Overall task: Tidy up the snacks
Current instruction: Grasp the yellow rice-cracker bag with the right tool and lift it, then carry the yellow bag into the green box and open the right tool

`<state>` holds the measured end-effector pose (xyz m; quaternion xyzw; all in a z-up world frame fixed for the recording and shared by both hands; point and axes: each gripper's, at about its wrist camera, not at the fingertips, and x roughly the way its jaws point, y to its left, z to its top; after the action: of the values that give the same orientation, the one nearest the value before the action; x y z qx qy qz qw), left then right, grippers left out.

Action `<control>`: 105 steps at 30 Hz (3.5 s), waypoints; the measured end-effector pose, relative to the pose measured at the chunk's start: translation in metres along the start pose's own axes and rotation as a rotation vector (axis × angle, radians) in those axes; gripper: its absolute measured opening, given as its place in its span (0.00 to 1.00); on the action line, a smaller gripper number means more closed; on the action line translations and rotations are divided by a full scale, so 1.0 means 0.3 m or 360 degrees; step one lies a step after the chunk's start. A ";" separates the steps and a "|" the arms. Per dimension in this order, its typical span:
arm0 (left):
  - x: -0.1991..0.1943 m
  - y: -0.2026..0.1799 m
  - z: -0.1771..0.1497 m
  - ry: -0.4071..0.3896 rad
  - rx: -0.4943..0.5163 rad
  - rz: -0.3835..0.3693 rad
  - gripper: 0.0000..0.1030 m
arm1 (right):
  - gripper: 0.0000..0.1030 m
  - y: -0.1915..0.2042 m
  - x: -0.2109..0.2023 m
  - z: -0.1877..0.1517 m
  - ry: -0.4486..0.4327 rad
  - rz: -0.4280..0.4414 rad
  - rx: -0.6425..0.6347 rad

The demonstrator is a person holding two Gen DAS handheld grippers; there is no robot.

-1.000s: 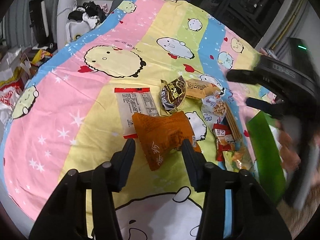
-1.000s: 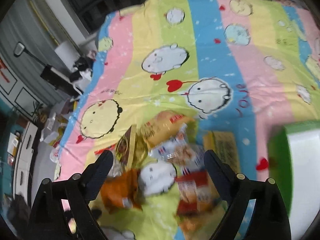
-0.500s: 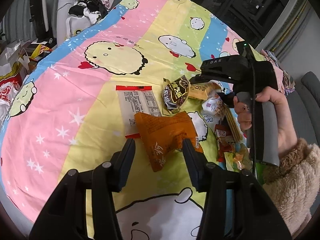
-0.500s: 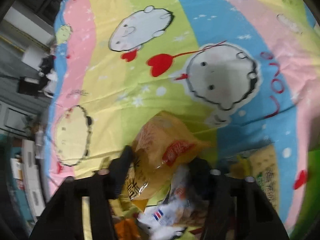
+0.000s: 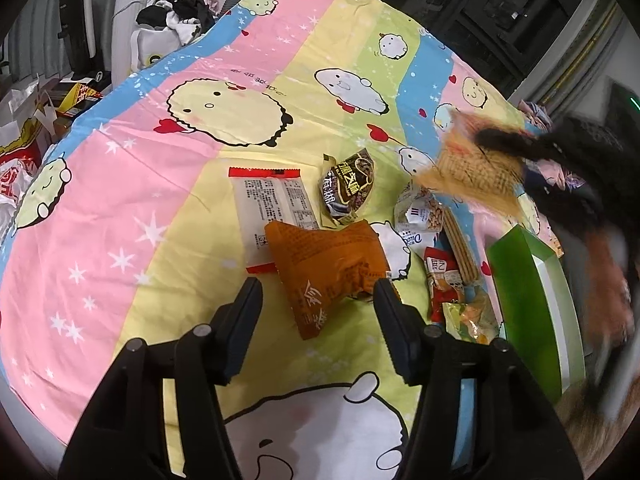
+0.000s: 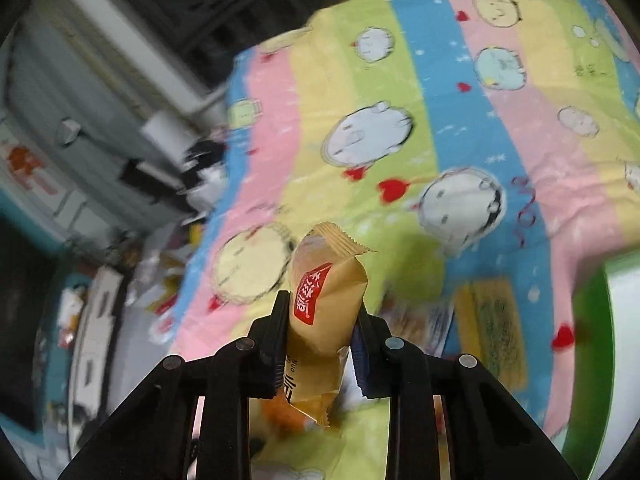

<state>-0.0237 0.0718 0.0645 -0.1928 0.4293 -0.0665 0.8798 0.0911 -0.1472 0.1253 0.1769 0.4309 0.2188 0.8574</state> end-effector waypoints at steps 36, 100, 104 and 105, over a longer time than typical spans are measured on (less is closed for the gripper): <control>0.114 -0.192 -0.099 0.0270 0.0279 -0.0184 0.78 | 0.67 -0.159 -0.078 -0.344 0.0243 -0.0088 0.0243; 0.092 -1.057 -0.232 0.0030 0.1030 -0.0559 0.58 | 0.57 -0.562 -0.607 -0.325 -0.0386 -0.0225 0.0383; 0.172 -1.073 -0.237 0.0139 0.1002 -0.0550 0.58 | 0.57 -0.629 -0.570 -0.323 -0.0323 -0.0223 0.0467; 0.189 -1.073 -0.237 0.0170 0.0991 -0.0553 0.58 | 0.57 -0.641 -0.563 -0.321 -0.0310 -0.0229 0.0484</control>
<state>-0.0283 -0.2594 0.1112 0.0181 0.3946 -0.3526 0.8483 -0.0347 -0.3871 0.0879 0.2934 0.3855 0.0713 0.8719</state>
